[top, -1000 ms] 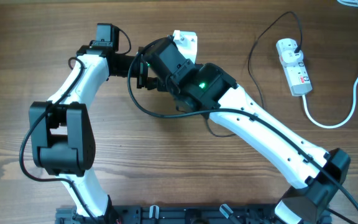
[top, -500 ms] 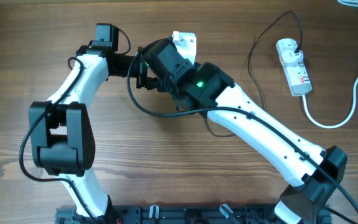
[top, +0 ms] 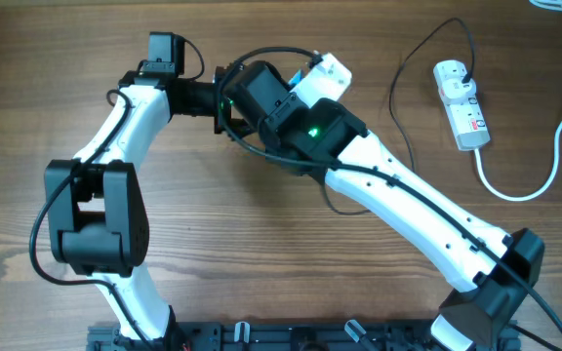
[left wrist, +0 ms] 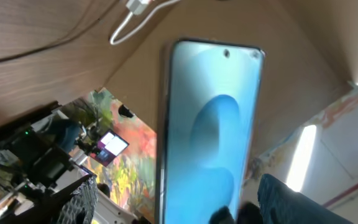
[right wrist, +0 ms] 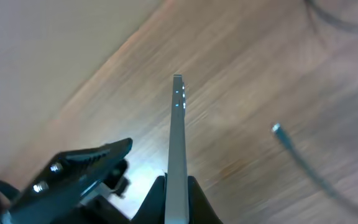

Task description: Plug charger to phone and switch on socket

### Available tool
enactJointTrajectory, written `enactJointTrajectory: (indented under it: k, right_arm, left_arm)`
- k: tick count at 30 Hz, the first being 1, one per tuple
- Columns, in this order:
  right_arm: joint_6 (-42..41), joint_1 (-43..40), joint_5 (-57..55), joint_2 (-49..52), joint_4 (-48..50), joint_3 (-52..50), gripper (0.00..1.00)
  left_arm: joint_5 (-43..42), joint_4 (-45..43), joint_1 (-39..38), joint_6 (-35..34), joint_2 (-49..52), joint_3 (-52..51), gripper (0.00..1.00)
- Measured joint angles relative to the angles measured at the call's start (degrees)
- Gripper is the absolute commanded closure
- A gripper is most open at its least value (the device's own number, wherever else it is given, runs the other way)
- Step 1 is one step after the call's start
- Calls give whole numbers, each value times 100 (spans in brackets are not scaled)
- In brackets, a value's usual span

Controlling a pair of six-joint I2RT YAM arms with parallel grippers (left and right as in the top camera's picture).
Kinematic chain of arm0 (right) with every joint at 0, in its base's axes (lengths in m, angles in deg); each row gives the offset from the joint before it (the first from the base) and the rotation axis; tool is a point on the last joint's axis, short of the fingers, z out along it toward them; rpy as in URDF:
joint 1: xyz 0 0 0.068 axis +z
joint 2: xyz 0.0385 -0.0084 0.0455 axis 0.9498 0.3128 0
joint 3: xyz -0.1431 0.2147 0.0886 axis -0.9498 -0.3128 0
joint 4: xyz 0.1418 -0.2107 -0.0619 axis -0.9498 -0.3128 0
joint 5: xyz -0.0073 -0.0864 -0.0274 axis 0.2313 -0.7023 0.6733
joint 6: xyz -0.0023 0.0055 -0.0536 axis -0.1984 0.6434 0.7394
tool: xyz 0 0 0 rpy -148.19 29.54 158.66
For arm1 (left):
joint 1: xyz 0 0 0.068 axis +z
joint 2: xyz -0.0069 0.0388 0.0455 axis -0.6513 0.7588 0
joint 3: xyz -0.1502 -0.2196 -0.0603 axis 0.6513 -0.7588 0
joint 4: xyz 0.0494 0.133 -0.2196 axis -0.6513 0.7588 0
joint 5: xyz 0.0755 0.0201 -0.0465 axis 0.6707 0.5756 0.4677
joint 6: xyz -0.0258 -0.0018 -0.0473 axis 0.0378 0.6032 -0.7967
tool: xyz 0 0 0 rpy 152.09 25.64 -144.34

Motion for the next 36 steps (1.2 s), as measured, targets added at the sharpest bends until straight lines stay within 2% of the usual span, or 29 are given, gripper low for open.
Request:
enactJointTrajectory:
  k: [5, 9, 14, 20, 24, 27, 29, 30, 31, 32, 33, 34, 36]
  right_arm:
    - [-1419, 0, 422, 0, 0, 0, 96]
    - [-2396, 0, 466, 0, 0, 0, 96]
    - [-3209, 0, 487, 0, 7, 0, 96]
    - [-3401, 0, 789, 0, 136, -2, 95]
    - [-3471, -13, 872, 0, 181, -2, 89]
    - [-3499, -17, 872, 0, 190, 0, 87]
    - [-3543, -22, 879, 0, 195, -2, 68]
    - [-3471, -22, 894, 0, 192, 0, 53]
    - [-3348, -22, 903, 0, 195, -2, 32]
    - [-3099, -22, 918, 0, 195, 0, 20]
    - [-2988, -22, 922, 0, 197, 0, 13]
    - [-2507, -22, 916, -2, 201, -2, 8]
    - [-1784, -22, 898, -59, 199, -2, 4]
  left_arm:
    - [-470, 2, 15, -299, 0, 0, 29]
    - [-623, 0, 15, -409, 0, 0, 52]
    - [-647, 0, 15, -452, 0, 0, 59]
    - [-647, 0, 15, -452, 0, 0, 70]
    - [-645, 2, 15, -450, 0, 0, 79]
    - [-643, 4, 15, -452, 0, 0, 93]
    - [-640, 2, 15, -448, 0, -2, 96]
    - [-632, 2, 15, -452, 0, -2, 96]
    - [-619, 2, 15, -455, 0, -2, 96]
    - [-619, 2, 15, -455, 0, -2, 96]
    - [-621, 2, 15, -455, 0, -2, 96]
    - [-619, 2, 15, -455, 0, -2, 96]
    - [-573, 2, 15, -455, 0, -2, 96]
